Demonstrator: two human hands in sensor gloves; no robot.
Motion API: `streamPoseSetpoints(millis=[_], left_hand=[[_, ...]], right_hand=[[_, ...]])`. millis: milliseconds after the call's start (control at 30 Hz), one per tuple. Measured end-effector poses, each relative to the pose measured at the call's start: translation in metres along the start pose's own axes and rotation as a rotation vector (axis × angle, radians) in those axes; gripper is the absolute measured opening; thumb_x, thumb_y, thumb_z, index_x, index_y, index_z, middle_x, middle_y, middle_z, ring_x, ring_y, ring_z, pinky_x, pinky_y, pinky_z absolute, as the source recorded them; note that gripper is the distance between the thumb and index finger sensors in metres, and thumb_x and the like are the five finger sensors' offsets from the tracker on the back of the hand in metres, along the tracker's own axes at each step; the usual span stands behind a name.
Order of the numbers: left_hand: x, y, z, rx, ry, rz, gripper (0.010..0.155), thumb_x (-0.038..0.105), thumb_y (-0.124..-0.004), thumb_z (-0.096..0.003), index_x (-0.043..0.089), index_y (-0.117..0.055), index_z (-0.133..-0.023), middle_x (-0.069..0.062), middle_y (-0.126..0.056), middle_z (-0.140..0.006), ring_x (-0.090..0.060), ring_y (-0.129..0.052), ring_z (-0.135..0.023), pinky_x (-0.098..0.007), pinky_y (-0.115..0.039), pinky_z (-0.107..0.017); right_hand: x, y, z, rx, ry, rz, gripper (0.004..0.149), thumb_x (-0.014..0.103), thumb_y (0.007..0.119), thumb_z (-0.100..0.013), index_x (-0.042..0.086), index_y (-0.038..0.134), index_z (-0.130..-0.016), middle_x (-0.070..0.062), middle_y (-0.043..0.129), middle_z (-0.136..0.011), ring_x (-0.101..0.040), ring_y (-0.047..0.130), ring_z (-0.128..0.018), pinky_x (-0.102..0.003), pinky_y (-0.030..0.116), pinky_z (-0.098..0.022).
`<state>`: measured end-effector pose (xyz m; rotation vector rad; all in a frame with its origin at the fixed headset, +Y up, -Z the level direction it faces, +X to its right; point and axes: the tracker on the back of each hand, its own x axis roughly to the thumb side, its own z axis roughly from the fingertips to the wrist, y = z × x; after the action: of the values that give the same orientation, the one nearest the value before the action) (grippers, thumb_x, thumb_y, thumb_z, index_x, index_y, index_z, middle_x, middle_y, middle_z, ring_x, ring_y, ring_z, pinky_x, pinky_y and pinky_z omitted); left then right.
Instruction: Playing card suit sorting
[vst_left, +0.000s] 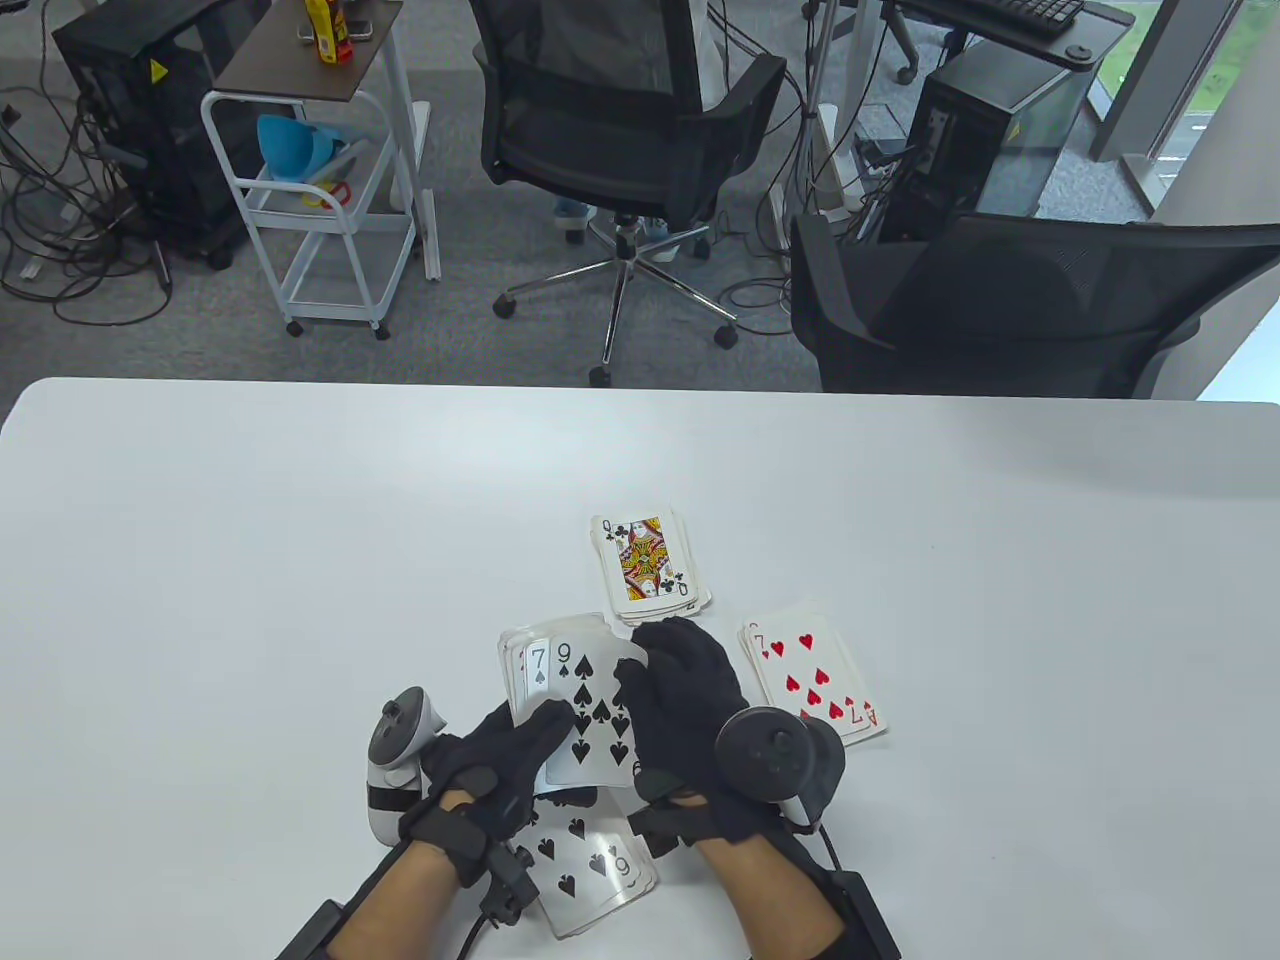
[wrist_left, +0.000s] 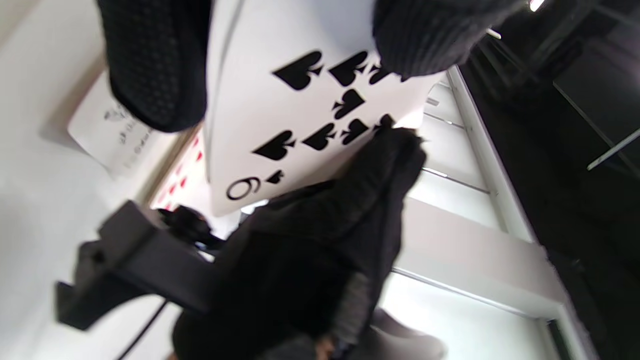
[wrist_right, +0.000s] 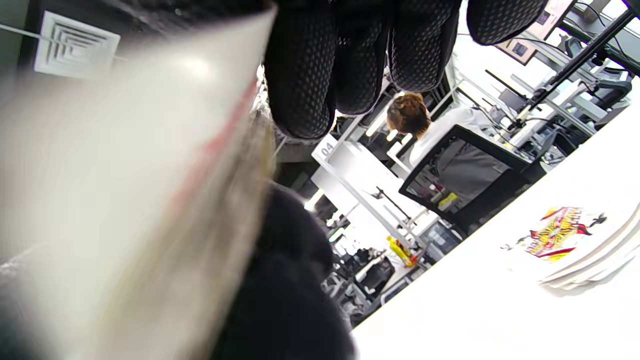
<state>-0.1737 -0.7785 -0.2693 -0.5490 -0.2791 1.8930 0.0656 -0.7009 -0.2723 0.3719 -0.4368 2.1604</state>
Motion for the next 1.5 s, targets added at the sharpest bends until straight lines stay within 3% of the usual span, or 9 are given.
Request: streamPoseSetpoints(millis=[133,267,533,700,867,1000,1100,1267,1500], left_hand=[[0.001,0.003,0.001,-0.002,0.003,0.034,0.055,0.054,-0.076,-0.0585,0.028,-0.064,-0.106,-0.002,-0.082,-0.101,-0.031,-0.093,-0.084,-0.041,-0.093,-0.051],[0.005,0.007,0.001,0.021,-0.011,-0.015,0.055,0.054,-0.076,-0.0586,0.029,-0.064,-0.106,-0.002,-0.081,-0.101,-0.031,-0.092,-0.085,-0.041,-0.092,-0.052],[0.022,0.019,0.007,0.114,-0.121,0.009,0.053,0.053,-0.075,-0.0587,0.029,-0.065,-0.105,0.000,-0.084,-0.099,-0.030,-0.094,-0.083,-0.040,-0.092,-0.051],[0.038,0.031,0.014,0.160,-0.196,0.050,0.053,0.053,-0.075,-0.0590,0.028,-0.065,-0.105,0.000,-0.084,-0.099,-0.030,-0.095,-0.083,-0.040,-0.092,-0.051],[0.046,0.040,0.023,0.212,-0.244,0.056,0.053,0.053,-0.075,-0.0589,0.028,-0.065,-0.105,0.000,-0.085,-0.099,-0.029,-0.095,-0.082,-0.040,-0.093,-0.051],[0.045,0.044,0.023,0.222,-0.239,0.055,0.053,0.053,-0.075,-0.0590,0.028,-0.065,-0.105,0.000,-0.085,-0.099,-0.029,-0.095,-0.082,-0.040,-0.093,-0.051],[0.042,0.046,0.023,0.230,-0.233,0.054,0.053,0.053,-0.075,-0.0587,0.028,-0.065,-0.105,0.001,-0.085,-0.098,-0.029,-0.096,-0.082,-0.040,-0.092,-0.051],[0.039,0.041,0.022,0.213,-0.218,0.033,0.053,0.053,-0.075,-0.0588,0.028,-0.066,-0.104,0.000,-0.085,-0.098,-0.030,-0.096,-0.082,-0.040,-0.092,-0.051],[0.038,0.034,0.022,0.205,-0.217,-0.001,0.053,0.054,-0.075,-0.0586,0.027,-0.066,-0.104,0.000,-0.086,-0.098,-0.029,-0.096,-0.081,-0.040,-0.093,-0.050]], right_hand=[[-0.006,-0.004,-0.002,-0.009,0.035,-0.023,0.046,0.042,0.085,-0.054,0.008,0.080,-0.085,-0.021,0.070,-0.100,-0.052,0.060,-0.096,-0.072,0.048,-0.067],[-0.008,-0.007,-0.004,0.009,0.044,-0.049,0.039,0.037,0.084,-0.055,0.009,0.083,-0.083,-0.019,0.071,-0.099,-0.051,0.060,-0.097,-0.072,0.047,-0.067],[-0.031,-0.029,-0.007,-0.114,0.205,-0.148,0.038,0.033,0.080,-0.056,0.005,0.085,-0.082,-0.020,0.072,-0.098,-0.051,0.061,-0.095,-0.072,0.046,-0.066],[-0.036,-0.017,-0.013,0.200,0.288,-0.124,0.039,0.031,0.082,-0.057,0.001,0.085,-0.081,-0.024,0.065,-0.102,-0.055,0.049,-0.098,-0.075,0.038,-0.066],[-0.011,0.027,-0.006,0.580,0.228,-0.020,0.039,0.030,0.085,-0.057,0.001,0.086,-0.082,-0.026,0.059,-0.105,-0.057,0.038,-0.101,-0.076,0.031,-0.066],[0.012,0.065,0.007,0.742,0.137,0.192,0.039,0.031,0.087,-0.056,0.002,0.087,-0.082,-0.026,0.056,-0.106,-0.056,0.033,-0.102,-0.077,0.028,-0.066],[0.019,0.082,0.015,0.724,0.084,0.429,0.039,0.031,0.087,-0.056,0.002,0.086,-0.082,-0.026,0.056,-0.106,-0.056,0.034,-0.102,-0.076,0.029,-0.067],[0.017,0.094,0.019,0.702,0.073,0.561,0.041,0.033,0.090,-0.055,0.003,0.084,-0.082,-0.027,0.055,-0.107,-0.056,0.033,-0.102,-0.076,0.028,-0.067],[0.010,0.065,0.007,0.524,0.086,0.493,0.046,0.040,0.089,-0.054,0.005,0.081,-0.083,-0.026,0.058,-0.105,-0.056,0.038,-0.101,-0.075,0.032,-0.066]])
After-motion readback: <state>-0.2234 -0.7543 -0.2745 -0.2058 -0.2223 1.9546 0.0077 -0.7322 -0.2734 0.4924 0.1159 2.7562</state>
